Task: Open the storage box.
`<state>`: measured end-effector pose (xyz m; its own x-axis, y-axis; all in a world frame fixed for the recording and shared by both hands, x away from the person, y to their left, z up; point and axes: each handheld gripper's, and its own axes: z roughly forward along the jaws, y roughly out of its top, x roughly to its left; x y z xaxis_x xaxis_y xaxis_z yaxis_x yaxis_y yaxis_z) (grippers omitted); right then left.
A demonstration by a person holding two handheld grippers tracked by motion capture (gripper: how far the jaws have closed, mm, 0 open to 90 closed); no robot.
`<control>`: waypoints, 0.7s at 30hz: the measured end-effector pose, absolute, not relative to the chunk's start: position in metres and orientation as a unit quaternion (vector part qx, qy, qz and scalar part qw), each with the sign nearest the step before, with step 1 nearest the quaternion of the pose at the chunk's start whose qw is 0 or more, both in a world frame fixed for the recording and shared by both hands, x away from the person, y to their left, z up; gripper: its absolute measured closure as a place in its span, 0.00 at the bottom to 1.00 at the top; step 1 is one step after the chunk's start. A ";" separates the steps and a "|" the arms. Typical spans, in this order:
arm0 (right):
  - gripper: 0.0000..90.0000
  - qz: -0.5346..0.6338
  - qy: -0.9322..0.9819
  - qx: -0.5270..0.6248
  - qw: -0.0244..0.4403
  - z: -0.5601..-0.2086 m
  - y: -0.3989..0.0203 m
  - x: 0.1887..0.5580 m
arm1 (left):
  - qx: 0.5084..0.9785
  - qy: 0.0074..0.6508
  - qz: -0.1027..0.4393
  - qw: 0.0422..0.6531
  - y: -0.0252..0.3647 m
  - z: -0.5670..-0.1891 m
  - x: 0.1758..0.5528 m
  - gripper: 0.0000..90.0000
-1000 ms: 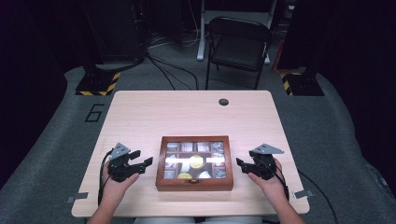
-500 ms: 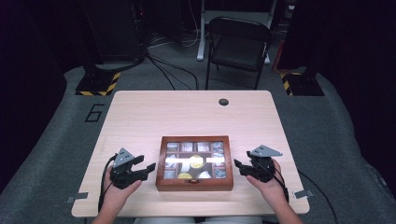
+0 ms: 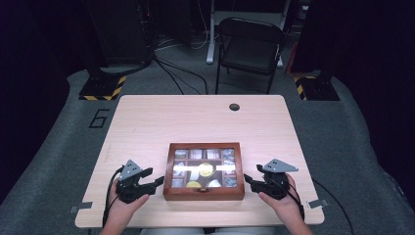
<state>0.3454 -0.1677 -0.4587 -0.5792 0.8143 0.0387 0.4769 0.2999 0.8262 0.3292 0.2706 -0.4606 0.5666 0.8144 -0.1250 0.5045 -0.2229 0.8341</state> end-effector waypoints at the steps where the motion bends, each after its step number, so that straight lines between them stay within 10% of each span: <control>1: 0.41 0.425 0.781 0.412 0.198 -0.459 -0.167 0.344 | 0.763 0.432 0.173 0.449 0.271 -0.461 0.328 0.45; 21: 0.41 0.432 0.792 0.393 0.181 -0.458 -0.159 0.319 | 0.766 0.425 0.166 0.454 0.266 -0.460 0.309 0.45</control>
